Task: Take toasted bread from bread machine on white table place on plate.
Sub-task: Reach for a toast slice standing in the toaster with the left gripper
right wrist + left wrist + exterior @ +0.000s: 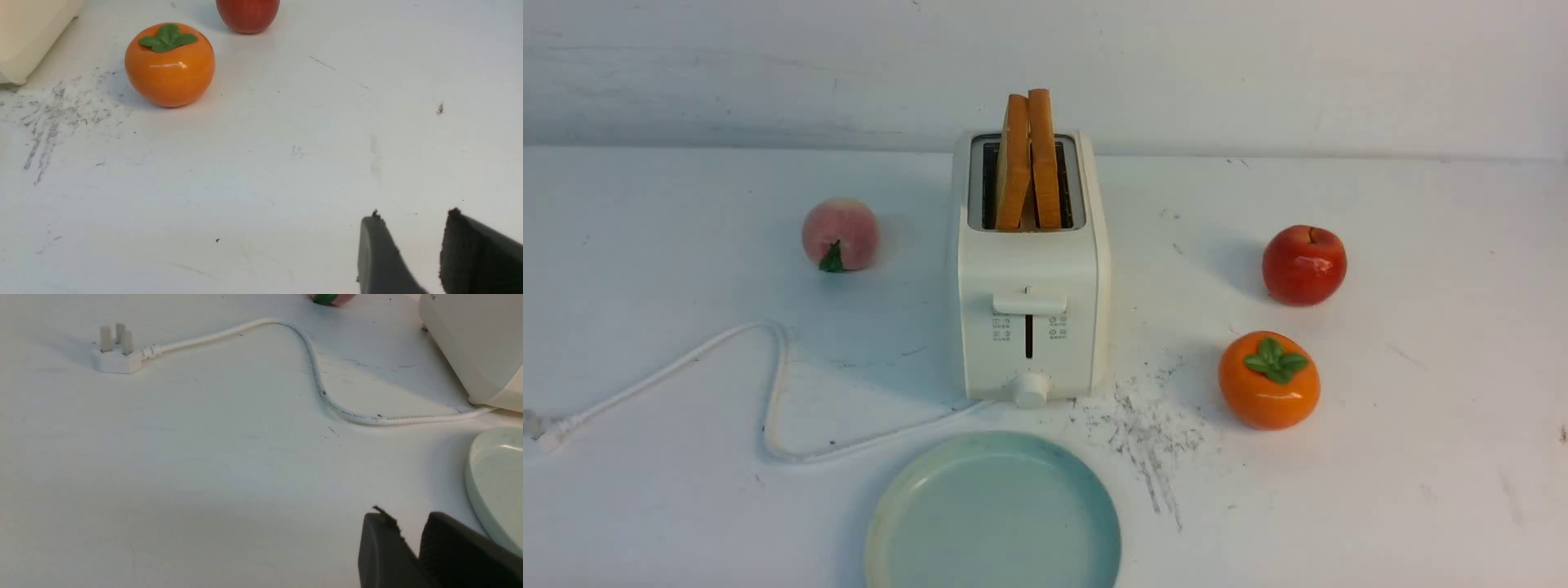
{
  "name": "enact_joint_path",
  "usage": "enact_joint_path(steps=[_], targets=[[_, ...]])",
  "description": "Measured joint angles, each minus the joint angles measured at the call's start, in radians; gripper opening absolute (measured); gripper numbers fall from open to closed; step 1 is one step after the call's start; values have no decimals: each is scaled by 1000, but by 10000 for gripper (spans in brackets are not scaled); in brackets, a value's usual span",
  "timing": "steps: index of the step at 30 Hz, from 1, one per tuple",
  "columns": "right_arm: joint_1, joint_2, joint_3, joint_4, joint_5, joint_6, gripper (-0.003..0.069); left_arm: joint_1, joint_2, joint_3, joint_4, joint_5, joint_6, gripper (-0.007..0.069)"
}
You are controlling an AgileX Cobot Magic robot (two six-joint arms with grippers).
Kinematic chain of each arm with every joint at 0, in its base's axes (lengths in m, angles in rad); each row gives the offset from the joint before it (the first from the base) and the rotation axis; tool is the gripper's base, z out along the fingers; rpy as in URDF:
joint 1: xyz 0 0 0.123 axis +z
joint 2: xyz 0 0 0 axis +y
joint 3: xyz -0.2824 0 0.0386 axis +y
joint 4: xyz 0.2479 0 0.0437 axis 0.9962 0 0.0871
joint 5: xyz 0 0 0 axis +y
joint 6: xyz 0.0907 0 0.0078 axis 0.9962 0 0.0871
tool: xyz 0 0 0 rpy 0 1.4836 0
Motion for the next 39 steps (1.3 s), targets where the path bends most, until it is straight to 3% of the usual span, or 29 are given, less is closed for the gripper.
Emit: enact_joint_path(steps=[24,29,33,39], targets=[[0,0,0,0,0,0,240,0,0,0,28,-15,0,143],[0,0,0,0,0,0,240,0,0,0,-66,-152,-67,144],[0,0,0,0,0,0,240,0,0,0,-186,-372,-137,146],[0,0,0,-2,0,0,240,0,0,0,-216,-535,-150,146]])
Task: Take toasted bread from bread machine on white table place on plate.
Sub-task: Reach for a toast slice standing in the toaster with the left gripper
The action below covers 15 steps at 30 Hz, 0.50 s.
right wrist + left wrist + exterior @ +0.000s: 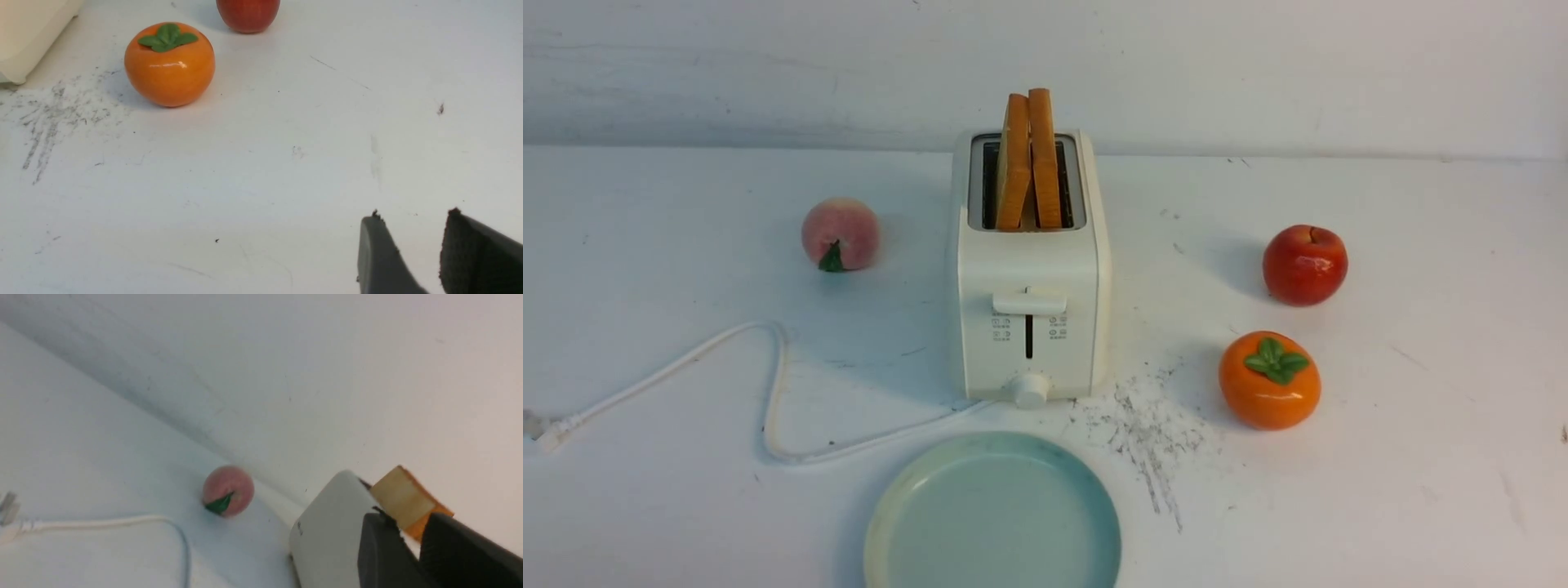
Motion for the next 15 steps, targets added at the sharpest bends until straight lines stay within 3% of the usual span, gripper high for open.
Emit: enact_joint_path(steps=[3,6,8,9,13,14,15], targets=[[0,0,0,-19,-2,0,240,0,0,0,-2,-101,-18,137],[0,0,1,-19,-22,5,240,0,0,-5,-2,-240,-66,76],[0,0,5,-5,-42,14,240,0,0,-21,7,-252,-85,41],[0,0,12,63,-99,40,240,0,0,-67,43,-235,-121,-13],[0,0,12,251,-260,147,240,0,23,-228,181,-43,-211,-14],[0,0,12,346,-333,189,240,0,78,-321,244,92,-261,-14],[0,0,12,357,-342,194,240,0,87,-321,244,92,-267,-14]])
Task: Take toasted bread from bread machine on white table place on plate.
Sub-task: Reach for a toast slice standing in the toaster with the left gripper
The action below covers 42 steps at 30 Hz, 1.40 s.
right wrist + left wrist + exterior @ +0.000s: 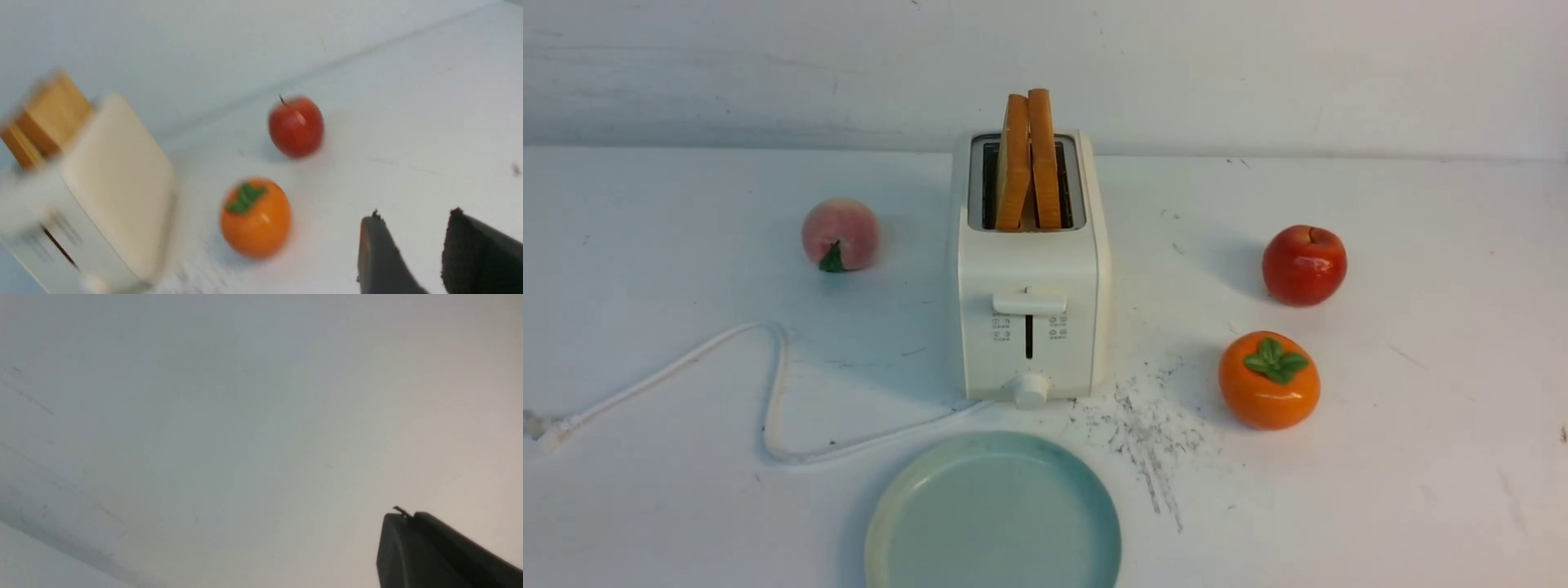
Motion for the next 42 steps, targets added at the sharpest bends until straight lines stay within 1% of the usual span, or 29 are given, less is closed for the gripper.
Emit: enact_joint_path(steps=[1,4,5,6,8,9,10,12,13,14,15,17,18,20,21,23,24,25,27,28,31,32,33,34,35,37,38,41,42], targets=[[0,0,0,80,-63,37,240,0,93,-110,53,180,-36,-14],[0,0,0,165,-139,54,240,0,214,-249,71,432,-31,-14],[0,0,0,188,-163,60,240,0,278,-299,69,526,-6,-14],[0,0,0,217,-204,64,240,0,371,-380,55,685,49,-14],[0,0,0,239,-246,65,240,0,501,-477,13,880,152,-14],[0,0,0,241,-251,65,240,0,526,-493,0,912,173,-14],[0,0,0,248,-286,66,240,0,622,-546,-54,1022,264,-14],[0,0,0,253,-319,68,240,0,721,-570,-124,1079,352,-14],[0,0,0,256,-330,68,240,0,765,-573,-161,1090,391,-14],[0,0,0,257,-331,68,240,0,773,-573,-168,1090,391,-14],[0,0,0,258,-334,68,240,0,805,-574,-199,1096,428,-14],[0,0,0,259,-350,70,240,0,889,-574,-315,1088,536,-14],[0,0,0,259,-351,71,239,0,894,-574,-324,1086,546,-14],[4,0,-30,221,-300,88,221,0,936,-574,-438,1056,666,-14],[12,0,-66,182,-239,92,204,0,949,-574,-483,1036,722,-14],[36,23,-185,74,-42,92,141,0,975,-584,-571,991,821,-14],[38,23,-198,65,-42,92,134,0,975,-586,-577,988,821,-14],[57,70,-297,4,90,92,87,0,997,-612,-620,968,860,-14],[81,155,-415,-34,227,90,19,0,1033,-666,-650,956,888,-14],[95,213,-481,-46,297,79,-7,-5,1056,-698,-655,954,893,-14],[119,311,-573,-52,412,41,-18,-37,1096,-764,-648,946,897,-14],[134,376,-618,-52,489,6,-19,-79,1123,-819,-629,939,897,-14],[138,395,-627,-51,508,-5,-19,-102,1132,-832,-618,936,897,-14],[150,470,-648,-49,588,-53,-19,-164,1167,-885,-577,920,886,-14],[150,478,-648,-49,588,-58,-19,-171,1171,-891,-571,917,884,-14],[157,553,-651,-41,674,-126,-19,-251,1220,-967,-494,848,819,-14],[158,573,-651,-37,696,-148,-19,-268,1243,-987,-470,821,799,-14],[159,597,-651,-9,706,-229,-18,-317,1320,-1058,-393,726,763,-14],[159,598,-651,-6,704,-233,-18,-319,1331,-1062,-389,721,763,-14]])
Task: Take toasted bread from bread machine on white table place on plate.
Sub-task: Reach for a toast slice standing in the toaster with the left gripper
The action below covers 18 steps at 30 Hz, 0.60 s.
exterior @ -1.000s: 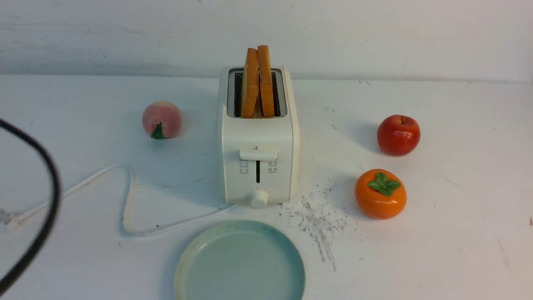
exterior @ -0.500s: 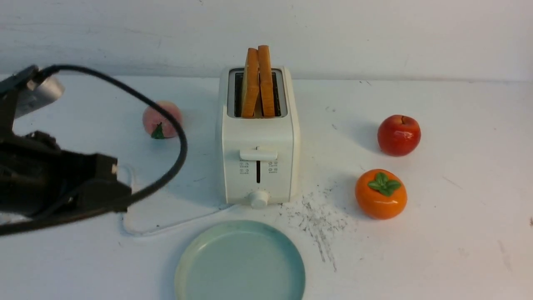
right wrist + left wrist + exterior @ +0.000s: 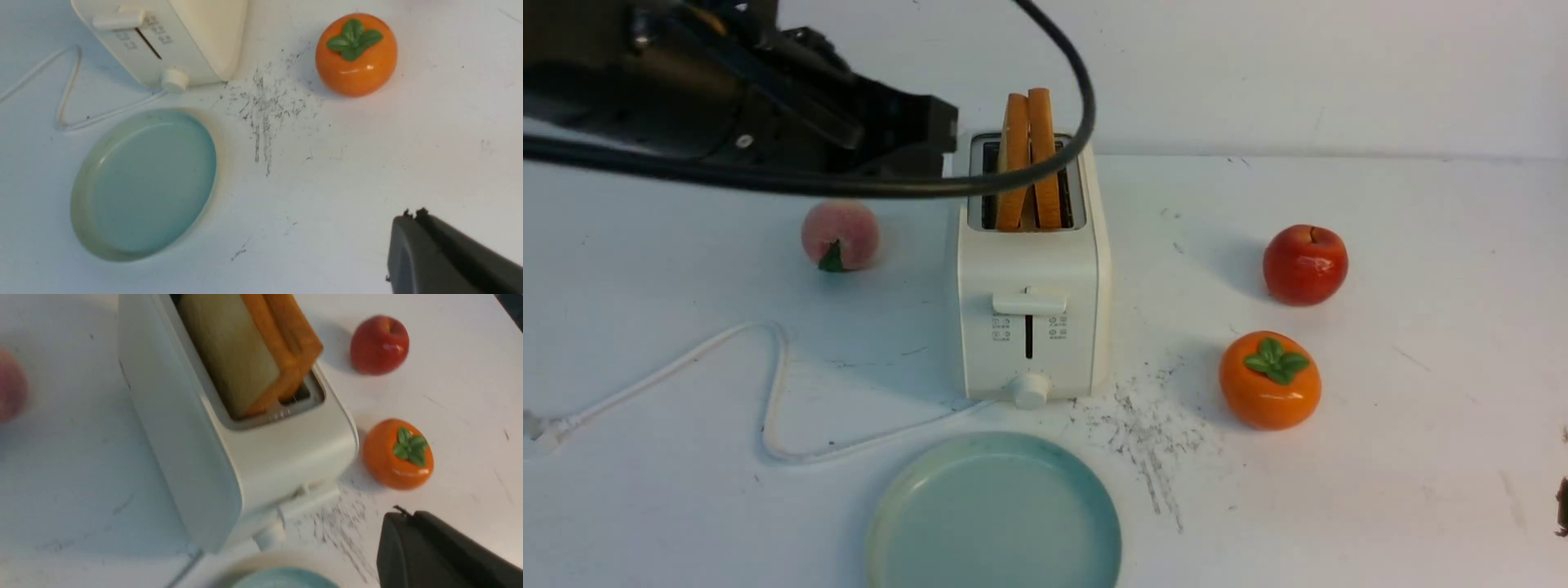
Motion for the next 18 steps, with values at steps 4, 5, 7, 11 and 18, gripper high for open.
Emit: enact_joint_path(steps=[4,5,7,11,18], targets=[[0,0,0,11,-44,-36,-16,-56,130,-68,55,-109,12,-13],[0,0,0,14,-49,-39,-15,-65,158,-76,74,-134,20,-5],[0,0,0,15,-60,-40,-15,-73,211,-83,123,-185,42,28],[0,0,0,15,-76,-42,-11,-75,286,-82,213,-262,52,168],[0,0,0,16,-83,-42,-8,-75,344,-82,234,-317,55,462]])
